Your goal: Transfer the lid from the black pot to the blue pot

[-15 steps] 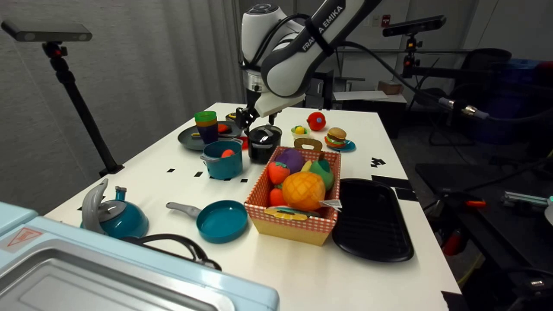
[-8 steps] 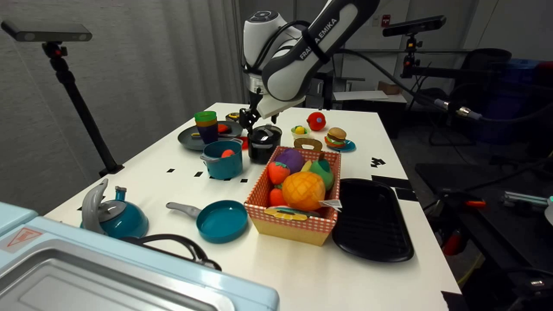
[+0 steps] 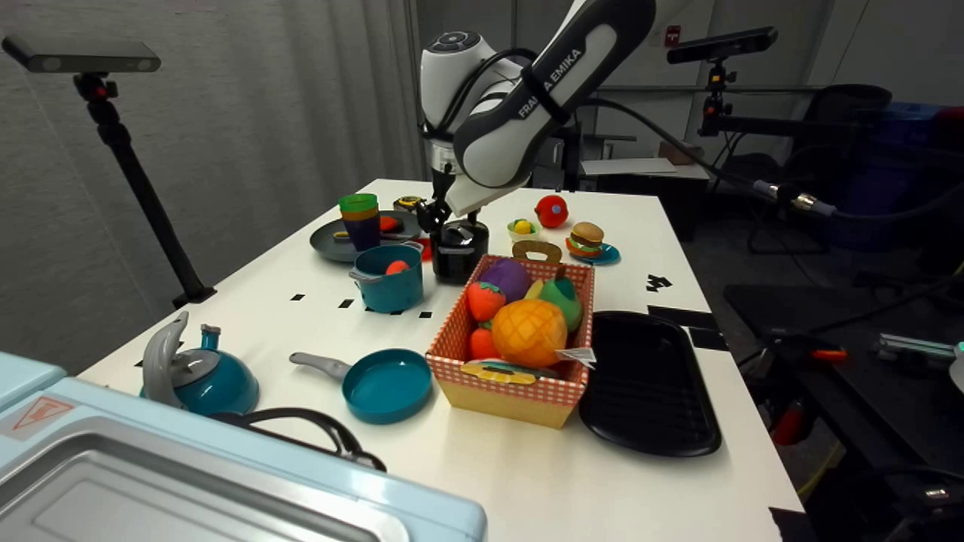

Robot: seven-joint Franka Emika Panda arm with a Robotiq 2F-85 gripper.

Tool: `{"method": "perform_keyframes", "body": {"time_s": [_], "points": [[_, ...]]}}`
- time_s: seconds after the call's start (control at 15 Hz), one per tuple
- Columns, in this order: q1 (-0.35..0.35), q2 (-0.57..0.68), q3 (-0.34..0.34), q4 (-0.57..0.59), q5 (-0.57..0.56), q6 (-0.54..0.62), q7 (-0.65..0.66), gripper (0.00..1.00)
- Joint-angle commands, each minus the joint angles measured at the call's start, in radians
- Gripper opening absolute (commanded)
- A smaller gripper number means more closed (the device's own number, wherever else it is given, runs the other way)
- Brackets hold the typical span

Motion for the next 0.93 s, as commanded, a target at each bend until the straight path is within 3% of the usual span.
{"method": "perform_keyframes", "body": {"time_s": [0.0, 0.47, 0.87], "points": [[-0.009, 0.042, -0.005, 0.057, 0.021, 0.007, 0.004, 0.52], [-0.016, 0.033, -0.01, 0.073, 0.023, -0.005, 0.0, 0.0], [-0.031, 0.023, 0.002, 0.122, 0.039, -0.033, -0.009, 0.04]]}}
